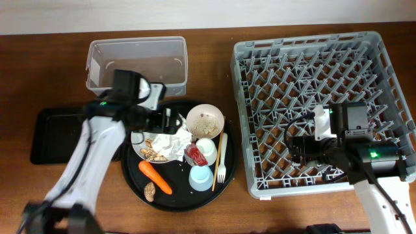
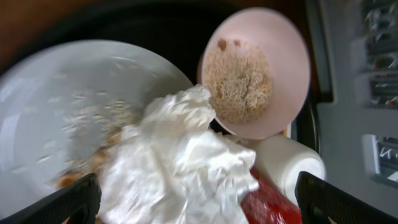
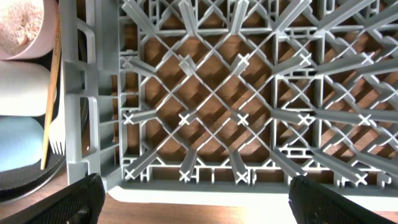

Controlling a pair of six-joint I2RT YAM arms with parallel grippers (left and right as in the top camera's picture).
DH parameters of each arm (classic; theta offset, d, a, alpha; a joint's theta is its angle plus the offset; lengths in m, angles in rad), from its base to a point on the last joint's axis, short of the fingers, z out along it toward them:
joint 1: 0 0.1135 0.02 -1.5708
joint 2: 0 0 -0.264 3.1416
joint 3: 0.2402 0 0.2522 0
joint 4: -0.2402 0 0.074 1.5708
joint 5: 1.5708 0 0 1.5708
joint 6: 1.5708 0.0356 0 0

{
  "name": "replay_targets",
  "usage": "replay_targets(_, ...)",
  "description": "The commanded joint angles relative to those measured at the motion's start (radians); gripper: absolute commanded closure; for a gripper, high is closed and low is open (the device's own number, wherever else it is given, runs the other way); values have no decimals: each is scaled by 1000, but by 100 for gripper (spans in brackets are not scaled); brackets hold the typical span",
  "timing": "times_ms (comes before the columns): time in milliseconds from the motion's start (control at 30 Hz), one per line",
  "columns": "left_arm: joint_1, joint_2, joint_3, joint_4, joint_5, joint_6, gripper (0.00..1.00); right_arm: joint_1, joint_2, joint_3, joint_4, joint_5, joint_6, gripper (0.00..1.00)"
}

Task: Sort waste into correct bins and load items into the dishwasher rack
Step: 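Grasp the tissue with the left gripper and drop it into the clear bin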

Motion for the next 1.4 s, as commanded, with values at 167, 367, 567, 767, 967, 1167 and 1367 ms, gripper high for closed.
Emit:
replay_targets(167, -81, 189, 14, 87, -95, -11, 100, -1, 0, 20, -1, 2, -3, 2)
replay_targets(367, -68, 56, 423, 108, -411, -10, 100, -1, 0, 20, -1, 2, -3, 2)
replay_targets(567, 22, 268, 423, 454, -470, 4, 89, -1, 0, 20, -1, 2, -3, 2)
replay_targets(767, 11, 165, 423, 196, -180, 4, 6, -1, 0, 20, -2, 2, -3, 2)
replay_targets(967, -75, 169, 184, -68, -143, -12, 15, -1, 0, 20, -20, 2, -3, 2)
replay_targets(1167, -81, 171, -110, 328, -143, -11, 30, -1, 0, 20, -27, 2, -3, 2)
replay_targets(1367, -85, 243, -116, 362, -144, -40, 94, -1, 0, 20, -27, 2, -3, 2)
